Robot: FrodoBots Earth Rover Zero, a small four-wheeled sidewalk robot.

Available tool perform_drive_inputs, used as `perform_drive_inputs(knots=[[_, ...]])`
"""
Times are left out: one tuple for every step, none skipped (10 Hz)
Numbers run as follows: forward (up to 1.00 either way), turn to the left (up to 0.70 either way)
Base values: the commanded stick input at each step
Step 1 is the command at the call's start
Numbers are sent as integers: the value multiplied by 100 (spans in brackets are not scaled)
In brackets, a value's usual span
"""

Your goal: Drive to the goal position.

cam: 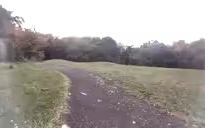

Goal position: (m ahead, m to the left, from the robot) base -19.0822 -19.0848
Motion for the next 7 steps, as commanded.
perform_drive_inputs(knots=[[0,-100],[0,-100],[0,-100],[0,-100],[0,-100],[0,-100],[0,-100]])
